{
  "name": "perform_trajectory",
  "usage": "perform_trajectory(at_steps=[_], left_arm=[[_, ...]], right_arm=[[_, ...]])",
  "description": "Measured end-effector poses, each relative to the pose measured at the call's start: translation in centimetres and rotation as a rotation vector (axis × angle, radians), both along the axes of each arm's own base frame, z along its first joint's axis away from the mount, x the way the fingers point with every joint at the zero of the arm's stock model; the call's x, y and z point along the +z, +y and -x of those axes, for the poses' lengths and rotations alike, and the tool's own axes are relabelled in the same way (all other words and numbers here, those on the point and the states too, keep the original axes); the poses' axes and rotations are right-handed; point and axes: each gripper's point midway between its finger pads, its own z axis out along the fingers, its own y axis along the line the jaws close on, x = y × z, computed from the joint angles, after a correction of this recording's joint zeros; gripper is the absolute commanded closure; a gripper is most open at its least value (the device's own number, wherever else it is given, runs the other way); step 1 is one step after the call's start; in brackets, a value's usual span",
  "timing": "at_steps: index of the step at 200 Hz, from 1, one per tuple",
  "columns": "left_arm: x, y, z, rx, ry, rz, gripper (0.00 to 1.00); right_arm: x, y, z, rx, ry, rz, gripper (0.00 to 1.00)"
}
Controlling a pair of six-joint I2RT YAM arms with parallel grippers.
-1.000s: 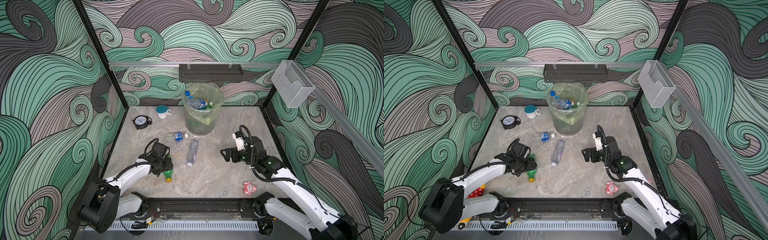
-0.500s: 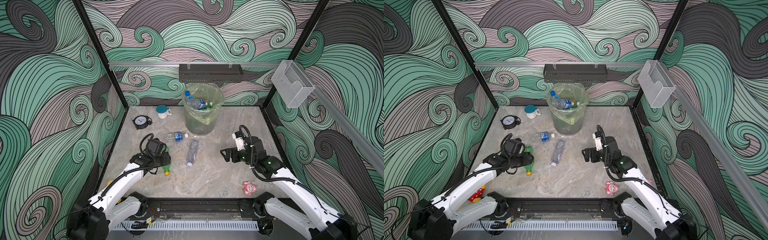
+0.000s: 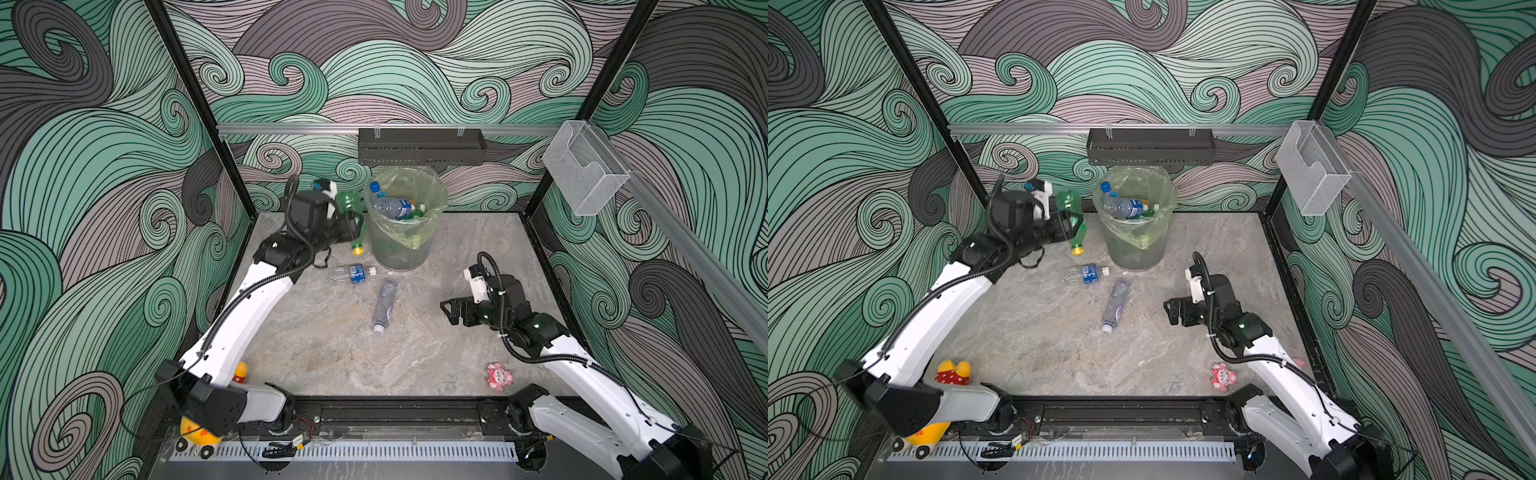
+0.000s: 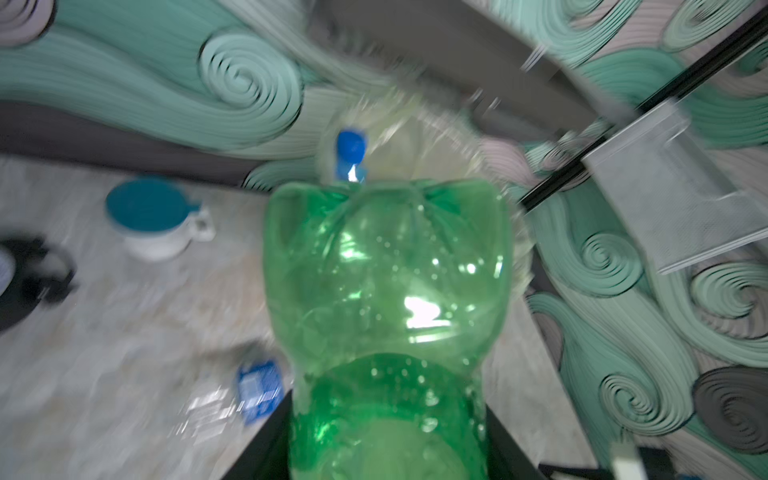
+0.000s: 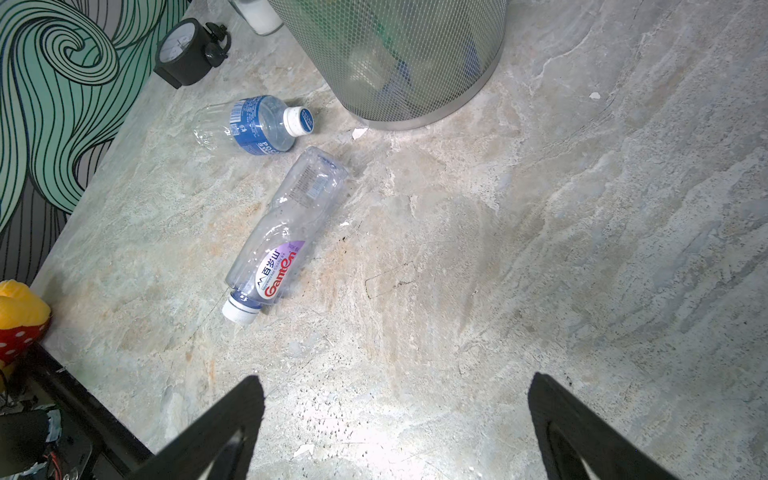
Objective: Throw the plastic bottles in the bin
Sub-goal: 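Lift the green bottle with the left gripper and release it over the bin, then withdraw the left gripper while the right gripper moves toward the clear Ganten bottle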
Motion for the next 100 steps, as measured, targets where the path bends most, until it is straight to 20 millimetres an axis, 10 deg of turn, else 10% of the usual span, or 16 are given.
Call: perform_trajectory(at_steps=[36, 67, 100], left_arm=[[6.6, -4.9, -6.3, -0.11, -0.127, 0.072, 0.08], [3.1, -5.2, -5.6, -0.144, -0.043, 0.039, 0.07], [-1.5, -2.4, -0.7, -0.12, 0.054, -0.032, 0.07]], right_arm=[[0.3, -0.1, 0.2, -0.011, 0.0, -0.018, 0.01], [0.7, -0.1, 0.4, -0.011, -0.008, -0.03, 0.01], [0.3, 0.2, 0.3, -0.009, 0.007, -0.036, 0.01]])
